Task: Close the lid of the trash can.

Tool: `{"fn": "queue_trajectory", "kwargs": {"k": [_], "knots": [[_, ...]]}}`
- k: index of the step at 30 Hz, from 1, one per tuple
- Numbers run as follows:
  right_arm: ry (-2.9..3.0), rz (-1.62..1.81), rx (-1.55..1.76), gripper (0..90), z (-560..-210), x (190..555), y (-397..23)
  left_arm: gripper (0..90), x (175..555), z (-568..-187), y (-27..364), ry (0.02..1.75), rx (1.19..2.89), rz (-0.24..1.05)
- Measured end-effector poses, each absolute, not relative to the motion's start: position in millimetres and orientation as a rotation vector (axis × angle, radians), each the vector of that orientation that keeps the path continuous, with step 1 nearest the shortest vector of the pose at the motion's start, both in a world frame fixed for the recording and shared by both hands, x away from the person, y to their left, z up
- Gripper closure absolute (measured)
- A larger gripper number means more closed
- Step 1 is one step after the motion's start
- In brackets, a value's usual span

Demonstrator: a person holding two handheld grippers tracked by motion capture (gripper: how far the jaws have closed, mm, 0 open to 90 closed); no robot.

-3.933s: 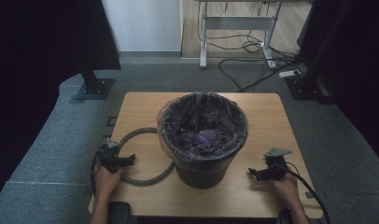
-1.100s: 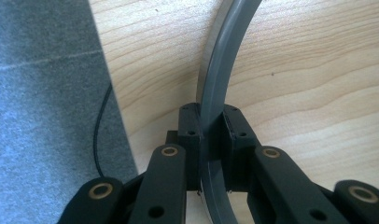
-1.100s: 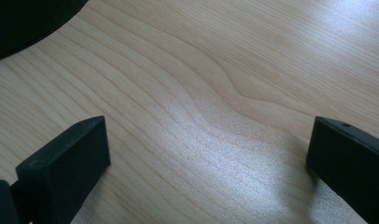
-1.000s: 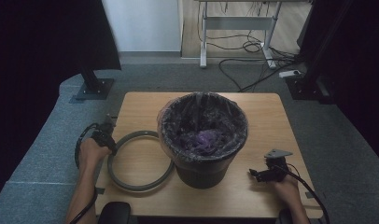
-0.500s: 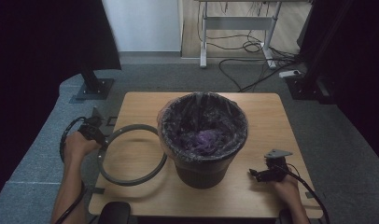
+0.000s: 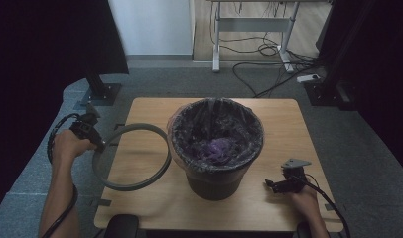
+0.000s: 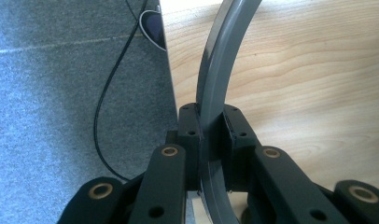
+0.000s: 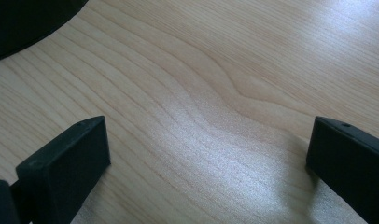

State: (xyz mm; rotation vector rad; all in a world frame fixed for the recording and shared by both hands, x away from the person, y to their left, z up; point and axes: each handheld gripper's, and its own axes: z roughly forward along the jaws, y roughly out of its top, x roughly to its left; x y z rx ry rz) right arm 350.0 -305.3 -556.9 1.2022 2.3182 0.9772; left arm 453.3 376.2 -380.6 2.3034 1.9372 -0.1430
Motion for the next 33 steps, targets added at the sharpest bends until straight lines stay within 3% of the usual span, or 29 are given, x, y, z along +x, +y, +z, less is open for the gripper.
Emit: {"fn": "queue_trajectory", "kwargs": {"k": [33], "knots": [[2.318, 0.979, 1.204, 0.0, -557, 350, -305, 80.0, 442, -275, 387, 1.924, 2.235, -0.134]]}}
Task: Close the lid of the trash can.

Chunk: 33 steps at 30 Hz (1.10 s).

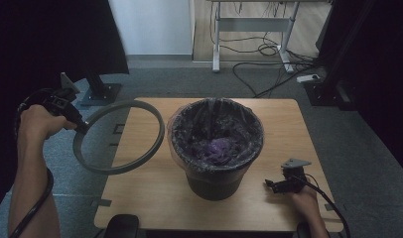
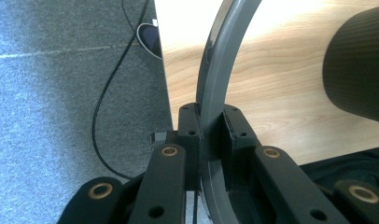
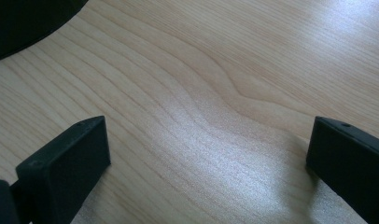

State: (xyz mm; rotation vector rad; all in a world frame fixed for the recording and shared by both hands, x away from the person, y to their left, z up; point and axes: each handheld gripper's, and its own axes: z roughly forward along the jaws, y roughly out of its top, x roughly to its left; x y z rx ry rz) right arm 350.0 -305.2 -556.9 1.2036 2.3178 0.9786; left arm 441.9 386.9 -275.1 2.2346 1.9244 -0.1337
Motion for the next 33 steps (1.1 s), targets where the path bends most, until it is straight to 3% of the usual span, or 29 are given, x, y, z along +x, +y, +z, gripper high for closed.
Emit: {"fn": "queue_trajectory", "kwargs": {"k": [17, 33], "knots": [[2.318, 0.978, 1.204, 0.0, -557, 350, -305, 80.0, 445, -228, 352, 1.839, 2.266, -0.092], [2.319, 0.980, 1.206, 0.0, -557, 349, -305, 80.0, 458, -212, 281, 1.687, 2.357, -0.113]]}}
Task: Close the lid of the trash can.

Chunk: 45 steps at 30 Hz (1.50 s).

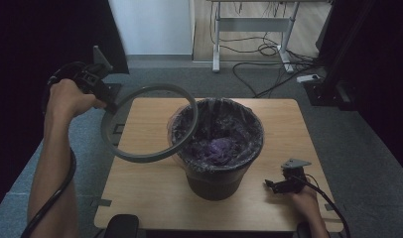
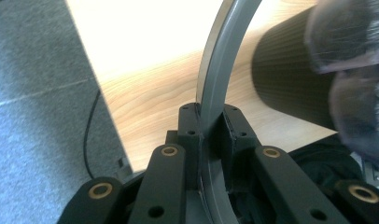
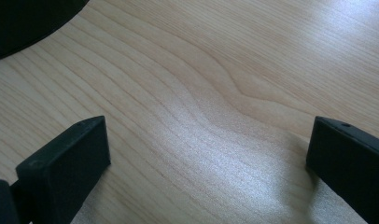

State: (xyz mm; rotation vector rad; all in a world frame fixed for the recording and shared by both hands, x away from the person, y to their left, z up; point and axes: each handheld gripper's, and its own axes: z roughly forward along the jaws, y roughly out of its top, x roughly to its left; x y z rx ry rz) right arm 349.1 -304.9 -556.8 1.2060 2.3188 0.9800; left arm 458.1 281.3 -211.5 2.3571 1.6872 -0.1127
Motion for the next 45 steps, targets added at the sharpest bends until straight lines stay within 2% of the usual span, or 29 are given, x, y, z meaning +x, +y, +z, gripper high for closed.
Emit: {"fn": "queue_trajectory", "kwargs": {"k": [13, 29, 45], "knots": [[2.321, 0.982, 1.200, 0.0, -557, 349, -305, 80.0, 470, -205, 219, 1.561, 2.430, -0.134], [2.326, 0.983, 1.193, 0.0, -557, 348, -305, 79.7, 481, -215, 143, 1.433, 2.541, -0.155], [2.328, 0.984, 1.189, 0.0, -557, 348, -305, 78.7, 488, -233, 103, 1.400, 2.609, -0.149]]}}
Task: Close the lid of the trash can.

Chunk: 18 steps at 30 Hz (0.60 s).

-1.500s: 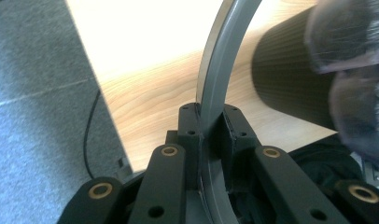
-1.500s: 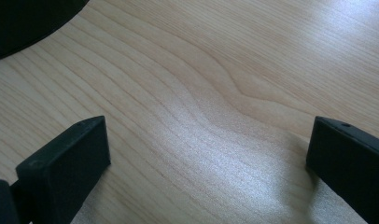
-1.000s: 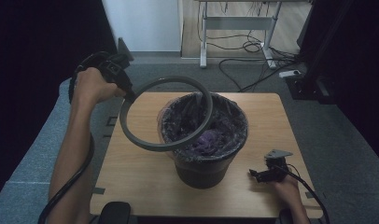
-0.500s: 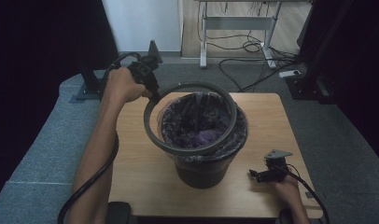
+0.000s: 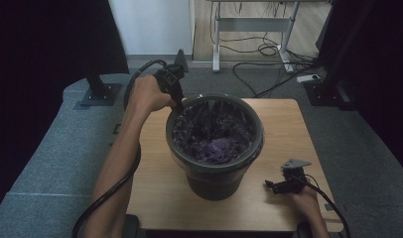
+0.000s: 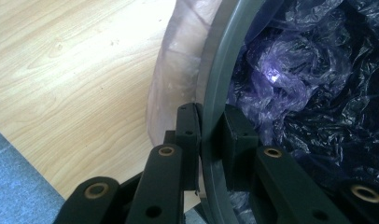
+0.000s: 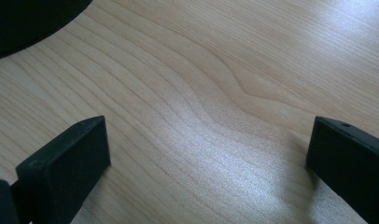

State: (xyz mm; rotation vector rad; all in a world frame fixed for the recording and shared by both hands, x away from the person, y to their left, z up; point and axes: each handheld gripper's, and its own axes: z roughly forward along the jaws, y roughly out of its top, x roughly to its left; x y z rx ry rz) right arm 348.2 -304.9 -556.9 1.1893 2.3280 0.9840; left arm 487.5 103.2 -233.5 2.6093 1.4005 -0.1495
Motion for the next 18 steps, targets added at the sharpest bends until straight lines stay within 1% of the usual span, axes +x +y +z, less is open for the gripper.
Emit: {"fn": "queue_trajectory", "kwargs": {"k": [5, 8, 9, 10, 11, 13, 15, 18], "knots": [[2.328, 0.984, 1.189, 0.0, -557, 348, -305, 78.6, 488, -237, 95, 1.398, 2.636, -0.127], [2.328, 0.984, 1.189, 0.0, -557, 348, -305, 76.7, 488, -237, 94, 1.381, 2.634, -0.104], [2.328, 0.984, 1.189, 0.0, -557, 348, -305, 72.8, 488, -237, 93, 1.369, 2.621, -0.102], [2.328, 0.984, 1.189, 0.0, -557, 348, -305, 66.1, 488, -236, 93, 1.359, 2.615, -0.107], [2.328, 0.984, 1.189, 0.0, -557, 348, -305, 63.2, 488, -234, 93, 1.353, 2.612, -0.104], [2.328, 0.984, 1.189, 0.0, -557, 348, -305, 61.4, 487, -230, 94, 1.339, 2.602, -0.083], [2.328, 0.984, 1.189, 0.0, -557, 348, -305, 63.2, 486, -226, 97, 1.335, 2.593, -0.064], [2.328, 0.984, 1.190, 0.0, -557, 348, -305, 72.6, 484, -225, 98, 1.333, 2.590, -0.056]]}}
